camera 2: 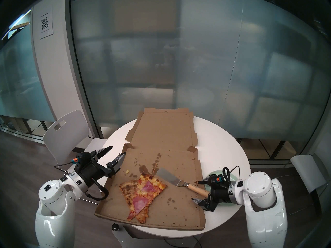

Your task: Put pizza slice onto the plate

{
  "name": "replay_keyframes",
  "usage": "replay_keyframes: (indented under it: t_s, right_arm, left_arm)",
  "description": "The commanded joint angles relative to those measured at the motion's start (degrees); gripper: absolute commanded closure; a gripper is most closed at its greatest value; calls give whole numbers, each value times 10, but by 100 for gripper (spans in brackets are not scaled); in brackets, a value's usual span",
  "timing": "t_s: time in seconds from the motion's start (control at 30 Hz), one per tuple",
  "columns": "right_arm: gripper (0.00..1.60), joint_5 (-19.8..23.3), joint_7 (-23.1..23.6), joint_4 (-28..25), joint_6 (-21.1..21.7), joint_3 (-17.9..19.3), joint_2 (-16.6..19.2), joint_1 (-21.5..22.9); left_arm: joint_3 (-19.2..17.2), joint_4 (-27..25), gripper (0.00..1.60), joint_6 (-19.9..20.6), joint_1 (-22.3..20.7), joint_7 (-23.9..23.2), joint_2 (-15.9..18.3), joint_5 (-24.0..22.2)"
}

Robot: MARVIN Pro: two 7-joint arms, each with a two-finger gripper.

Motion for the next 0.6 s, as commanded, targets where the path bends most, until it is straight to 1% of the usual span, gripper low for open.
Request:
replay_keyframes:
  t_s: [0.0,0.07,0.17,0.3,0.33,0.57]
  right_arm:
    - [9,-14,0,3,2,-16,13,31]
    - [16,-21,3,5,7,-21,16,37]
    - [19,-30,8,10,16,-28,22,46]
    - [20,-39,16,14,24,-35,26,55]
    - [18,-41,18,15,27,-36,27,57]
    - [18,-57,26,31,29,-50,34,71]
  left_arm:
    - [0,-10,0,0,0,0,0,0]
    - [0,-10,0,0,0,0,0,0]
    - [0,-10,0,0,0,0,0,0]
    - [0,-10,0,0,0,0,0,0]
    - [0,-10,0,0,0,0,0,0]
    - [0,-10,0,0,0,0,0,0]
